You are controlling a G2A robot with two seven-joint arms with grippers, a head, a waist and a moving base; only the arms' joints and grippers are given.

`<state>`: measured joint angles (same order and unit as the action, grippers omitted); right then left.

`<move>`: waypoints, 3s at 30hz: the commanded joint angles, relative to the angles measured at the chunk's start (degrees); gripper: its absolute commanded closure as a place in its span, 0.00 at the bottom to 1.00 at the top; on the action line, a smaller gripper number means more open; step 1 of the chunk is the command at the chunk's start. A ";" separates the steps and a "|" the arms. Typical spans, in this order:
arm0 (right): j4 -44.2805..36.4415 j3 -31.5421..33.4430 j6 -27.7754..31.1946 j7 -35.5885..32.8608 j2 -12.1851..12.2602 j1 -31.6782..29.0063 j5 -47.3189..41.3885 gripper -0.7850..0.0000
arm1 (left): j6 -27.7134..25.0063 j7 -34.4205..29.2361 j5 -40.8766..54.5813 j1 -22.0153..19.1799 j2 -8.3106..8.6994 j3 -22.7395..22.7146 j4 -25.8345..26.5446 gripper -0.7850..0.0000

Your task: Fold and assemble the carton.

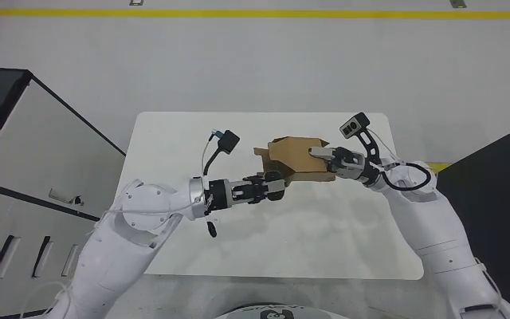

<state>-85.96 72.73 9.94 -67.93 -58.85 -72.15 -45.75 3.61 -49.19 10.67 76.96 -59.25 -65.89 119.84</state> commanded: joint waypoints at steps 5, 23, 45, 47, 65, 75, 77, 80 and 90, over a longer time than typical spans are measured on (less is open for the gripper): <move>-0.52 0.10 -0.38 0.81 -0.08 -0.52 0.29 1.00 | 0.68 0.72 -3.00 -0.91 -0.25 2.76 0.36 1.00; -1.36 1.29 -0.64 0.40 -0.16 -1.98 0.15 1.00 | 1.59 2.49 -4.33 -0.83 -0.37 3.39 0.69 1.00; -3.71 4.19 0.98 -7.15 0.44 -3.44 1.83 1.00 | 1.36 4.10 -5.70 2.22 0.42 -1.88 2.63 1.00; -3.93 4.51 1.19 -7.83 0.51 -3.60 1.90 1.00 | 1.38 4.31 -5.79 2.37 0.46 -2.21 2.77 1.00; -5.82 4.74 1.91 -13.86 1.22 -3.68 7.06 1.00 | 1.90 5.00 -7.10 2.27 0.53 -2.78 2.60 1.00; -5.73 4.36 1.92 -14.32 1.43 -3.55 8.06 1.00 | 2.18 4.51 -6.95 1.23 0.37 -1.60 1.53 1.00; -5.39 4.59 1.99 -13.94 1.46 -3.57 7.73 1.00 | 2.18 4.78 -6.76 1.16 0.37 -1.95 1.33 1.00; -5.13 4.80 2.06 -13.74 1.51 -3.63 7.27 1.00 | 2.16 4.95 -6.62 1.24 0.40 -2.30 1.13 1.00; -5.63 3.67 2.22 -14.94 1.58 -3.37 7.54 1.00 | 1.87 4.82 -6.29 0.32 0.14 -0.76 0.14 1.00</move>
<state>-91.62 76.46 12.13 -82.96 -57.28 -75.55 -38.23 5.48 -44.37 4.35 77.43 -59.08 -66.76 120.09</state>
